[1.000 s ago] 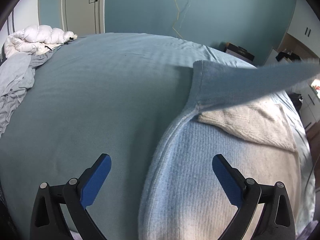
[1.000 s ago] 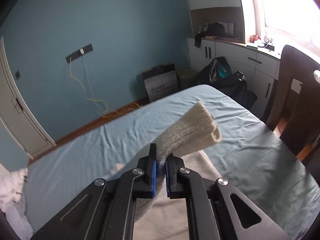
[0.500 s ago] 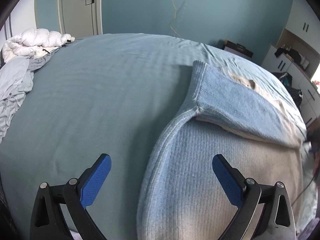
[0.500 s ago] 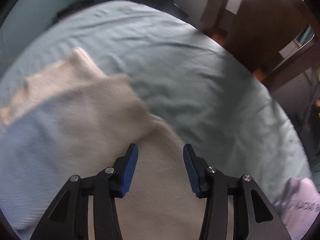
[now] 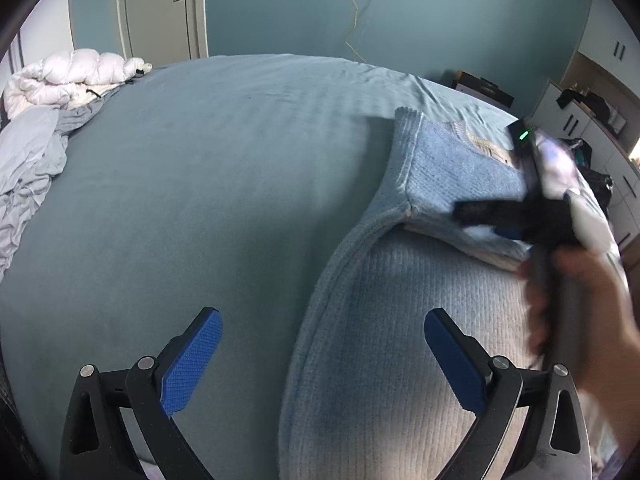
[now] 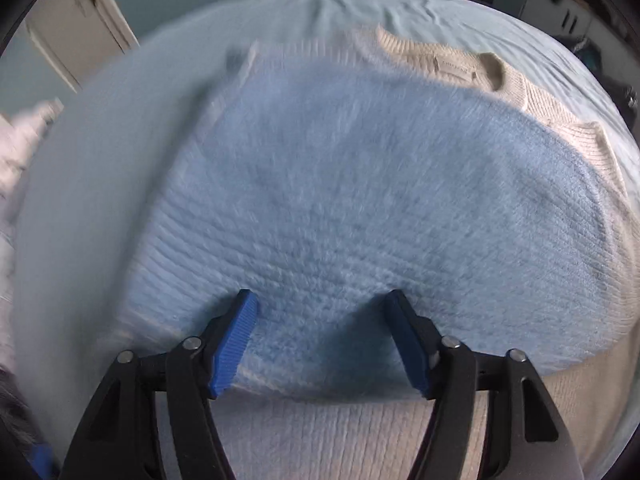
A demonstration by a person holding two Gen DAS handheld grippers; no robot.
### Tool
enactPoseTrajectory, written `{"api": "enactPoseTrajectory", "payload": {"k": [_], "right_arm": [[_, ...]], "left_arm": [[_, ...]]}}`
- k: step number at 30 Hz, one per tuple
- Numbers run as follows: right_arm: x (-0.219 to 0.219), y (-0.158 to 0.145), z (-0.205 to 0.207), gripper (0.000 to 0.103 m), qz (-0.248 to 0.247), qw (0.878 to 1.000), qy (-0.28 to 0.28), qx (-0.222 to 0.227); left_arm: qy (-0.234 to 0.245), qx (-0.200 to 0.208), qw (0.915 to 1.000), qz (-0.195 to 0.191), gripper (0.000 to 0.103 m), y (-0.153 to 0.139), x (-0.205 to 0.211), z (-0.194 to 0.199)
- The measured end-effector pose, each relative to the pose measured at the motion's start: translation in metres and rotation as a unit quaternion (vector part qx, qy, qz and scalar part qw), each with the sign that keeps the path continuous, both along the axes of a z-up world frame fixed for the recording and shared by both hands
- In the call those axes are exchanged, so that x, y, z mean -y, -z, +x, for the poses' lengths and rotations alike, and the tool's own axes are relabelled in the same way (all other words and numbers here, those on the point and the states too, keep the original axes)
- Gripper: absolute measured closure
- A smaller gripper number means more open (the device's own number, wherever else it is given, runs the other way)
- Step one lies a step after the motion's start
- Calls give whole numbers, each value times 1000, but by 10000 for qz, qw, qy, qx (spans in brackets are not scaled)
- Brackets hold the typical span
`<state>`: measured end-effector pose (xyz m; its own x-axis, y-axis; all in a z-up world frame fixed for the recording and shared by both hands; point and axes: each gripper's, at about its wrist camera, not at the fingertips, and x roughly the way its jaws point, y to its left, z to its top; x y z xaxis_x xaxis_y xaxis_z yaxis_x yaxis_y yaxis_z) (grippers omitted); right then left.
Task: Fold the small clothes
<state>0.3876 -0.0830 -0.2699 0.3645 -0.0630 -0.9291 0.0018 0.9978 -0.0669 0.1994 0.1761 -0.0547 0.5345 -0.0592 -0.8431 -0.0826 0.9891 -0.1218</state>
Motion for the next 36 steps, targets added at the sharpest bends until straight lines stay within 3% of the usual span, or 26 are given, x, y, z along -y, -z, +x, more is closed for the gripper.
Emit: {"api": "enactPoseTrajectory", "payload": {"k": [2,4,6,8,10,11,12,15,17,19,21,23,25,27,28,30,32,34,36], "right_arm": [[-10,2,-11,28,-326,9986,-165,379],[-15,-5,-14,28,-418,9983,-100,386],[-12,-25,-22,27,-140,9986,175,480],[-5,-44,-38,26,236,9954,222,897],[-3,-31,-35,26,-97,9975,175,679],[1,-14,-28,26,-200,9996,53,211],[12,-10,-29,26,112,9999,-24,120],[50,-38,-47,26,750,9954,290,526],[98,-55,-64,26,1188,9867,784,780],[140,-56,-73,26,1291,9790,1332,843],[185,-56,-82,26,977,9736,1843,930],[220,-55,-82,26,164,9754,1991,938],[245,-40,-66,26,-329,9776,2001,560],[264,-13,-54,21,29,9794,2011,155],[265,-9,-50,17,103,9790,2033,90],[253,-20,-41,15,-265,9763,2148,-61],[232,-41,-40,15,-605,9728,2220,266],[203,-62,-44,14,-322,9768,1991,725],[169,-63,-38,15,155,9866,1525,562]], "left_arm": [[55,-9,10000,-43,1,0,2,0],[102,7,9999,-40,1,-1,3,0],[105,10,9999,-70,1,-1,3,0],[101,-19,9998,-143,1,0,2,0],[114,-43,9998,-141,1,1,2,0],[109,-50,9999,-101,1,2,3,0],[90,-59,9999,-46,1,3,2,0],[-33,-21,10000,-19,1,2,1,1],[-72,-21,9999,-103,1,2,-1,2],[-82,-60,9999,-112,1,4,0,4],[-78,-63,9999,-78,1,5,3,5],[-93,-46,9999,-39,1,5,4,5],[-142,31,9999,-24,1,4,4,3],[-148,68,9999,-21,1,3,4,4],[-150,64,9999,22,1,4,4,5],[-138,64,9998,139,1,5,5,6],[-176,31,9991,375,1,7,6,7],[-160,16,9989,438,1,9,6,8],[-140,-22,9991,387,1,11,6,10]]}}
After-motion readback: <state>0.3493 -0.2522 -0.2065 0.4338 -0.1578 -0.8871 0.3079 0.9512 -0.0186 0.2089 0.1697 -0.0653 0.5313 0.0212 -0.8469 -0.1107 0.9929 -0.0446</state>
